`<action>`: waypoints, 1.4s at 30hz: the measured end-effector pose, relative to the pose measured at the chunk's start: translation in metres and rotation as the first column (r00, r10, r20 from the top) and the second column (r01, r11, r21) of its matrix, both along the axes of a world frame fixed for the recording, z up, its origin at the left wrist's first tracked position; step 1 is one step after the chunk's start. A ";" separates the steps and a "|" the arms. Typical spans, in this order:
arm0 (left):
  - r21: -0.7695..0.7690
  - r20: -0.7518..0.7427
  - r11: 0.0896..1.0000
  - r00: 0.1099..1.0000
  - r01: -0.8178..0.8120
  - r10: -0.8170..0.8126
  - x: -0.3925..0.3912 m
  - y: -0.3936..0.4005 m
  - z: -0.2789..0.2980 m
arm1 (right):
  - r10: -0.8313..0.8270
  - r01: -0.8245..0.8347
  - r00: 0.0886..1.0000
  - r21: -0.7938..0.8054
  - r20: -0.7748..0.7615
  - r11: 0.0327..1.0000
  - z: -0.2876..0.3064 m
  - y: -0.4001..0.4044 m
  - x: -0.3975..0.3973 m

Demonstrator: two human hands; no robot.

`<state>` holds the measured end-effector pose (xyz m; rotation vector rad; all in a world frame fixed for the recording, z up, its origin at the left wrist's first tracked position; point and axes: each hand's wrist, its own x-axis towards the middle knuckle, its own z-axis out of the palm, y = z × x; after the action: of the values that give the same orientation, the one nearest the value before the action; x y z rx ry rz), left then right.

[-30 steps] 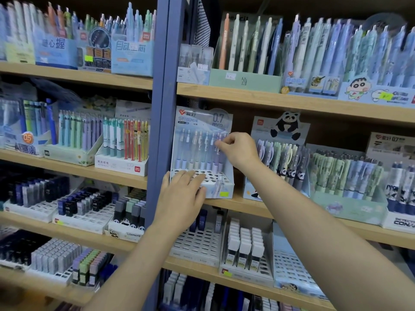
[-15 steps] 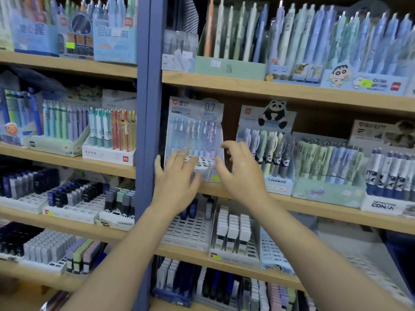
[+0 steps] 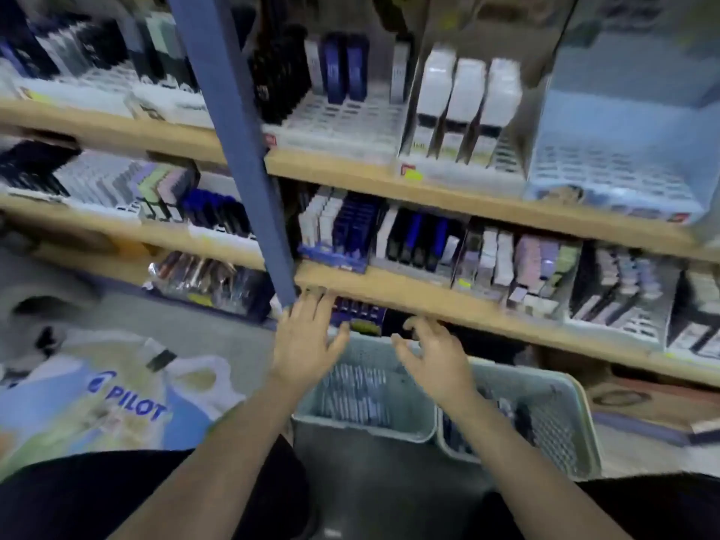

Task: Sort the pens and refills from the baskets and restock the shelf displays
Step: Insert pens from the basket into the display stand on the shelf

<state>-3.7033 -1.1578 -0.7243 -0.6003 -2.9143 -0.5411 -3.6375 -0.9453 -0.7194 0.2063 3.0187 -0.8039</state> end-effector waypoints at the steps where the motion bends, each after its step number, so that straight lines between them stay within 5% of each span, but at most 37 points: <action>1: -0.031 0.037 1.000 0.999 -0.004 0.005 0.004 -0.005 -0.024 | 0.007 0.002 0.990 -0.065 0.140 0.998 -0.028 -0.002 0.000; 6: -0.034 0.235 0.993 0.965 -0.114 0.119 0.017 -0.030 -0.118 | 0.043 0.205 0.827 -0.372 0.561 0.905 -0.143 -0.022 -0.015; 16: -0.161 0.336 0.974 0.920 -0.156 0.203 0.026 -0.048 -0.192 | -0.167 0.515 0.581 -0.200 0.797 0.833 -0.259 -0.044 -0.043; 21: -0.130 0.301 0.975 0.930 -0.180 0.211 0.027 -0.047 -0.205 | -0.200 0.569 0.578 -0.215 0.791 0.794 -0.283 -0.057 -0.057; 34: -0.053 0.286 0.979 0.937 -0.195 0.202 0.028 -0.045 -0.209 | -0.115 0.429 0.669 -0.255 0.734 0.867 -0.286 -0.052 -0.058; 42: -0.076 0.280 0.977 0.936 -0.198 0.212 0.029 -0.044 -0.207 | -0.015 0.529 0.619 -0.402 0.785 0.748 -0.293 -0.052 -0.054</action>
<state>-3.6748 -1.2021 -0.9318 -0.2302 -3.2175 -0.5785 -3.6911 -0.9970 -1.0122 0.8026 1.8377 -1.2684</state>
